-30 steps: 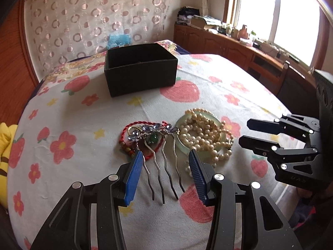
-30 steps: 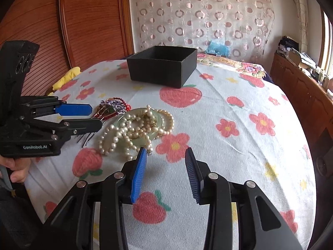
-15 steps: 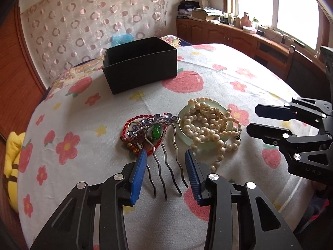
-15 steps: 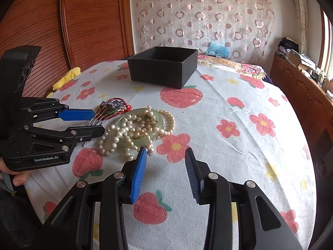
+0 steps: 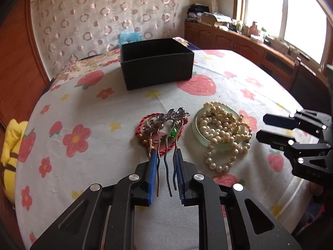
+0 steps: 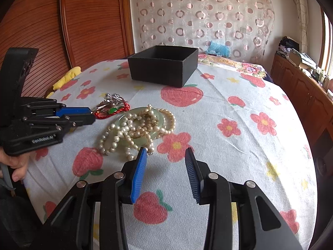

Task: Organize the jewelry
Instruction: 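Grasp the silver hair comb with the left tool, then lift the comb with the left tool while the right tool grasps the pearl necklace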

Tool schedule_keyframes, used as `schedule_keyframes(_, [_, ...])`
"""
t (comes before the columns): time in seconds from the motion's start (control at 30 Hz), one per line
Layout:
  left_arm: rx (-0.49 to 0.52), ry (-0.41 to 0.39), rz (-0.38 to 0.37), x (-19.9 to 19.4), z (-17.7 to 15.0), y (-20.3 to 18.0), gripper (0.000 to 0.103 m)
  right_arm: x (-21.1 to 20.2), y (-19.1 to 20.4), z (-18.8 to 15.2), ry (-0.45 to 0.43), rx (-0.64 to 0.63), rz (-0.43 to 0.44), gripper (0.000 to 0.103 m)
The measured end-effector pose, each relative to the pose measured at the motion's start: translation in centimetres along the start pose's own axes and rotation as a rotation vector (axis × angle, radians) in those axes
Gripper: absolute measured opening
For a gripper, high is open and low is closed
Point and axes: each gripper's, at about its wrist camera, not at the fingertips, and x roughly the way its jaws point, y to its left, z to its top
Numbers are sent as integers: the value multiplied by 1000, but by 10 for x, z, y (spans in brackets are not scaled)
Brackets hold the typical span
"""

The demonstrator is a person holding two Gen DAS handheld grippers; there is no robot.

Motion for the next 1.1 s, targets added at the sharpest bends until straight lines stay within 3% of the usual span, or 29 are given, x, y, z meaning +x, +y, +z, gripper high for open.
schedule_keyframes(0.03, [-6, -9, 0, -2, 0, 1, 11, 0, 0, 0, -1, 0, -1, 41])
schedule_keyframes(0.07, [-18, -27, 2, -5, 0, 4, 1, 0, 0, 0, -1, 0, -1, 41])
schedule_keyframes(0.6, [-65, -123, -15, -34, 3, 12, 1, 2, 2, 0, 5, -6, 11, 41])
schedule_keyframes(0.9, [-69, -126, -25, -37, 0, 12, 1, 7, 16, 11, 10, -46, 53, 41])
schedule_keyframes(1.1, [-67, -124, -26, -37, -1, 12, 1, 12, 9, 20, 21, -3, 66, 41])
